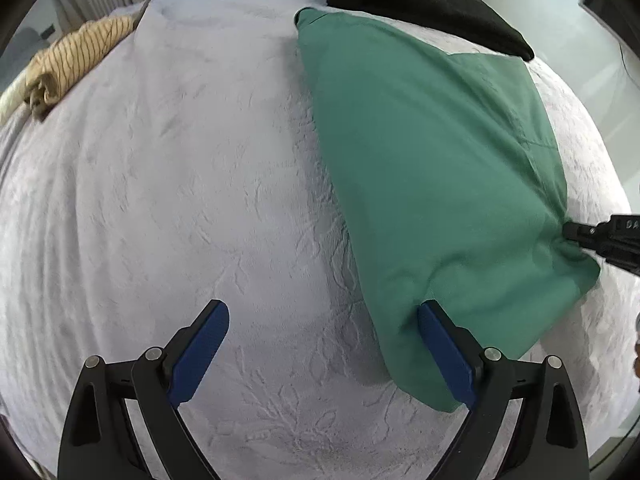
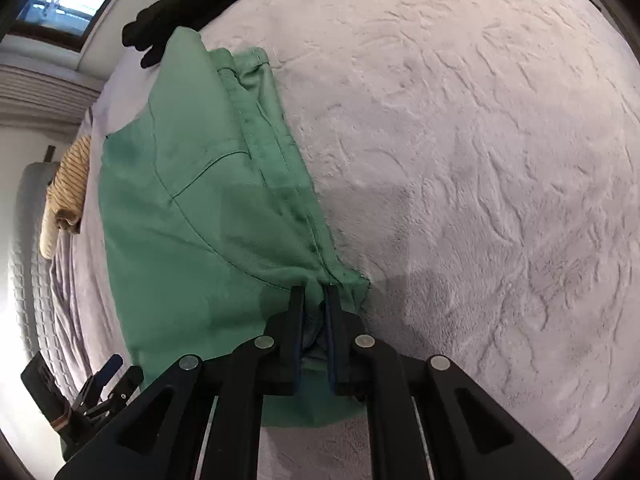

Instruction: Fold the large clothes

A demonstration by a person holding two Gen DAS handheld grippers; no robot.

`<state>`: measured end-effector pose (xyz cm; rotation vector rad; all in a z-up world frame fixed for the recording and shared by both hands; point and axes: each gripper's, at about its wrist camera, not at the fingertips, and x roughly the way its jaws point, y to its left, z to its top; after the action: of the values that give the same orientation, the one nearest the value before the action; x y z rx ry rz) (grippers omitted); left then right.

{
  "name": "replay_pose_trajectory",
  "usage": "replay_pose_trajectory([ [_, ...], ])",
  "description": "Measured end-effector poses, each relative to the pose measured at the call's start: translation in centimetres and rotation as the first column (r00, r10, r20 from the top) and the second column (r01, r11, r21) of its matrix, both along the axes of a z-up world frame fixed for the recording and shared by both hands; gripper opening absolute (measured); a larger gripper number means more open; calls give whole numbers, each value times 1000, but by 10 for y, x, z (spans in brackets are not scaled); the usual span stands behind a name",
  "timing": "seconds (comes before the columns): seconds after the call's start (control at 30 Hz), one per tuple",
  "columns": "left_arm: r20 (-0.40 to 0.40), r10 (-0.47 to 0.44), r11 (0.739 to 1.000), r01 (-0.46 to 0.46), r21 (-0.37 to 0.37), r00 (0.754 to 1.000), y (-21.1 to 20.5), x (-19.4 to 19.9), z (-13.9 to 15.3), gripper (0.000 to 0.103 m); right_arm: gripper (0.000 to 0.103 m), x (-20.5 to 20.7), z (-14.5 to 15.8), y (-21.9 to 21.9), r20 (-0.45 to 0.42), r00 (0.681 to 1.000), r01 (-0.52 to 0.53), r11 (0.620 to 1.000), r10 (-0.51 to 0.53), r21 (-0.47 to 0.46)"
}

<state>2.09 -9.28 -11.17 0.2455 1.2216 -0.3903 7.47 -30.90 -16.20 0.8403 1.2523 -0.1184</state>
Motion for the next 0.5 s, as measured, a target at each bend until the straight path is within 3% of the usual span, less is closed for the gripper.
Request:
replay_pose_trajectory([
  [0.17,-33,10,1000,-9,9,999,2,4,3,96,25,-26,19,-13,-15,1000,21,1000,-21,-5],
  [0.33,-55,22,1000,-21,19,998,4,6,4,96,25,-27,42,-17,-2,1000,-23,995,23,-92],
  [0.4,-64,26,1000,-25,19,998,5,9,3,96,35,-30,49,-22,3,1000,-29,995,30,-98],
  [0.47,-71,29,999,-27,20,997,5,11,3,96,61,-25,55,-25,20,999,-23,995,26,-100],
  [0.5,-72,29,999,-28,21,997,5,11,3,96,61,-24,58,-27,35,999,-21,995,25,-98],
])
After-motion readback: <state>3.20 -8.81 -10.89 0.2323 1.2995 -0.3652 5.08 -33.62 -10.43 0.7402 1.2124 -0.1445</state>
